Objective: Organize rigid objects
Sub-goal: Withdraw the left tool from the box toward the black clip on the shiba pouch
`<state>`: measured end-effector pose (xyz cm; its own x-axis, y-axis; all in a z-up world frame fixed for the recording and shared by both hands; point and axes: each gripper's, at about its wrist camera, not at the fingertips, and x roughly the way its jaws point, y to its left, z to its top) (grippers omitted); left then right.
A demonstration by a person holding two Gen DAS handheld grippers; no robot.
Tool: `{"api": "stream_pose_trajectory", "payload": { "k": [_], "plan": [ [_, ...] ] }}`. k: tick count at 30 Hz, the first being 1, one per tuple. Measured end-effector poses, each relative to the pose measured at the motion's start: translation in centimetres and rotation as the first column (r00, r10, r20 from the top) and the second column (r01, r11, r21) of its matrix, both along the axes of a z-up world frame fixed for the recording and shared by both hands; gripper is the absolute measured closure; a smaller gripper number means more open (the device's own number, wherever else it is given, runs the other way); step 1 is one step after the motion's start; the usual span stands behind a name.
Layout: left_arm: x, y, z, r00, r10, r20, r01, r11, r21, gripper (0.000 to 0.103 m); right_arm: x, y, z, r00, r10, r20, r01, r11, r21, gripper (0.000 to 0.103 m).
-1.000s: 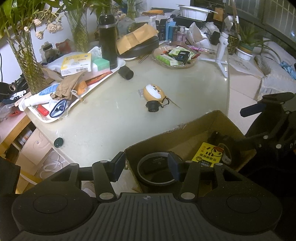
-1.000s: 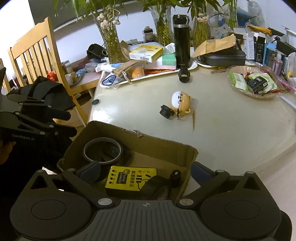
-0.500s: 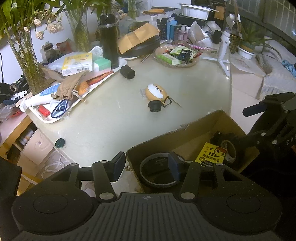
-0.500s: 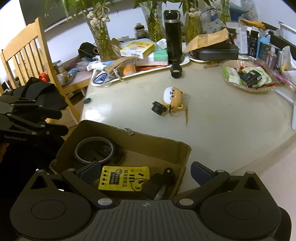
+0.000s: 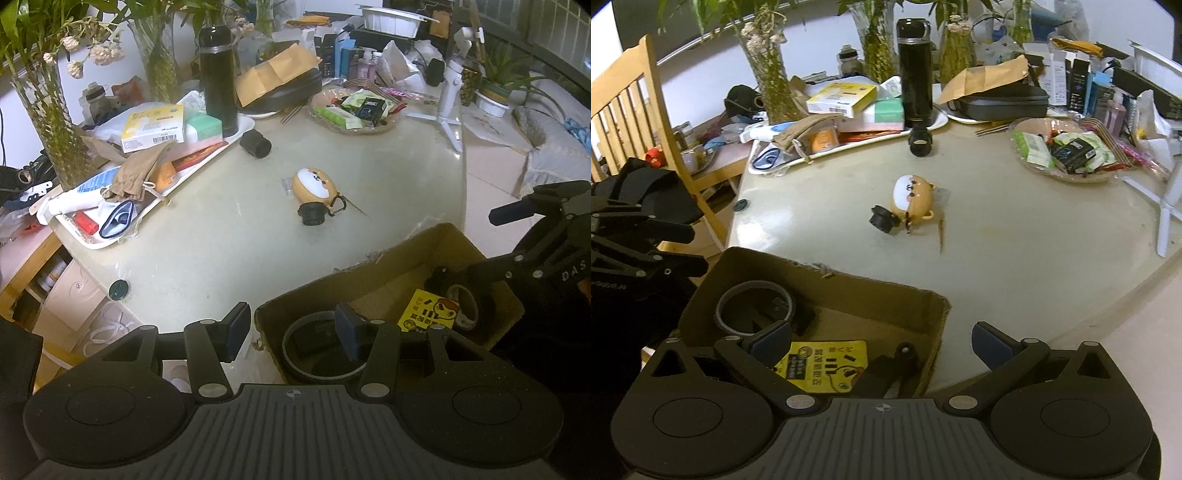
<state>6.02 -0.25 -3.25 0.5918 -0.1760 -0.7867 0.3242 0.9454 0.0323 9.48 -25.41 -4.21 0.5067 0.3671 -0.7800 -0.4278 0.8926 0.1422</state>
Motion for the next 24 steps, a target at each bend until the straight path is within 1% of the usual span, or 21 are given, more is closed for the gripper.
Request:
{"api": "stream_pose_trajectory", "payload": {
  "k": [5, 11, 24],
  "plan": [
    [0.4, 0.0, 0.0, 1.000, 0.000, 0.000, 0.000, 1.000, 0.003, 0.053, 0.6, -0.2, 0.0, 0.999, -0.039, 0.009, 0.039, 0.999, -0.022, 0.000],
    [1.8, -0.2, -0.2, 1.000, 0.000, -0.003, 0.000, 1.000, 0.010, 0.053, 1.3, -0.3, 0.1, 0.997, -0.079, 0.019, 0.080, 0.996, -0.045, 0.000],
    [3.6, -0.8, -0.7, 1.000, -0.027, 0.006, 0.027, 0.999, 0.017, 0.053, 2.9, -0.7, -0.3, 0.992, -0.126, 0.019, 0.127, 0.990, -0.056, 0.000]
  ]
}}
